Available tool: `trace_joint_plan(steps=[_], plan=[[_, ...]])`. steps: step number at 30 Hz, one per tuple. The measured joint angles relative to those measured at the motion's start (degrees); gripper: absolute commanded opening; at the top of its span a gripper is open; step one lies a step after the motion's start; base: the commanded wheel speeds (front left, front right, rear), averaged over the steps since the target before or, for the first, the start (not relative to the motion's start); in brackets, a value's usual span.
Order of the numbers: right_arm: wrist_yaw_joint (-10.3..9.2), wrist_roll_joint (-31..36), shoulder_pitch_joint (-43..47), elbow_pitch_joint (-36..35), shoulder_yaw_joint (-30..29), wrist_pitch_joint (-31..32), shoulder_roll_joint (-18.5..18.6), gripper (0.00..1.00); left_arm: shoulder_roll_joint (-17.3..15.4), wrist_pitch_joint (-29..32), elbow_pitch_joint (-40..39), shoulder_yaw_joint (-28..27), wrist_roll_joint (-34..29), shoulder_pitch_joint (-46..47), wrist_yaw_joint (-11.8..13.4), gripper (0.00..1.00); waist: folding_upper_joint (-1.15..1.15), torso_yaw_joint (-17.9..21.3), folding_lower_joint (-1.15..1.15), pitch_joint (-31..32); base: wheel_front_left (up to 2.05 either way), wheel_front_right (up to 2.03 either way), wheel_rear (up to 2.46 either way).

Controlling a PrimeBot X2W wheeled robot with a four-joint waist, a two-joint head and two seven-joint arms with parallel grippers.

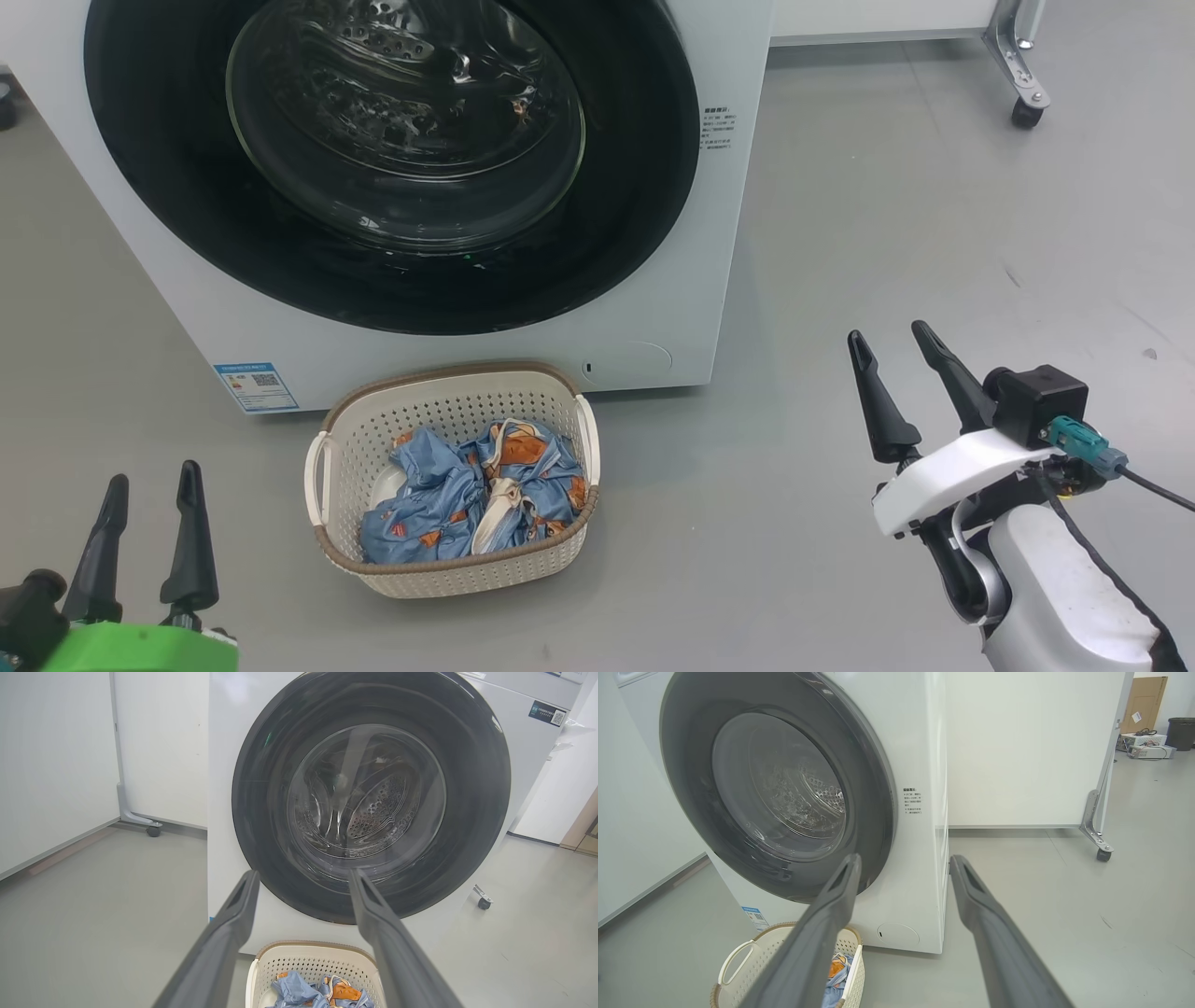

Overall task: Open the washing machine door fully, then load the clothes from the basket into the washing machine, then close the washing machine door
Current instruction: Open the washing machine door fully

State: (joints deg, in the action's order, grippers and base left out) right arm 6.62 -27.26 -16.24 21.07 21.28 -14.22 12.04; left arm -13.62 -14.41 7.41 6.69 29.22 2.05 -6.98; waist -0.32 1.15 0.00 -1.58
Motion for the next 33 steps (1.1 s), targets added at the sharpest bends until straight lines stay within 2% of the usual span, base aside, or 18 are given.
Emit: trace_joint_plan(steps=[33], plan=[[0.15, 0.01, 0.01, 0.11, -1.55, 0.00, -1.04, 1.00, -0.18, 0.00, 0.03, -0.29, -0.05, 0.01, 0.00, 1.00, 0.00, -0.46, 0.00, -0.77, 0.00, 0.00, 0.00]])
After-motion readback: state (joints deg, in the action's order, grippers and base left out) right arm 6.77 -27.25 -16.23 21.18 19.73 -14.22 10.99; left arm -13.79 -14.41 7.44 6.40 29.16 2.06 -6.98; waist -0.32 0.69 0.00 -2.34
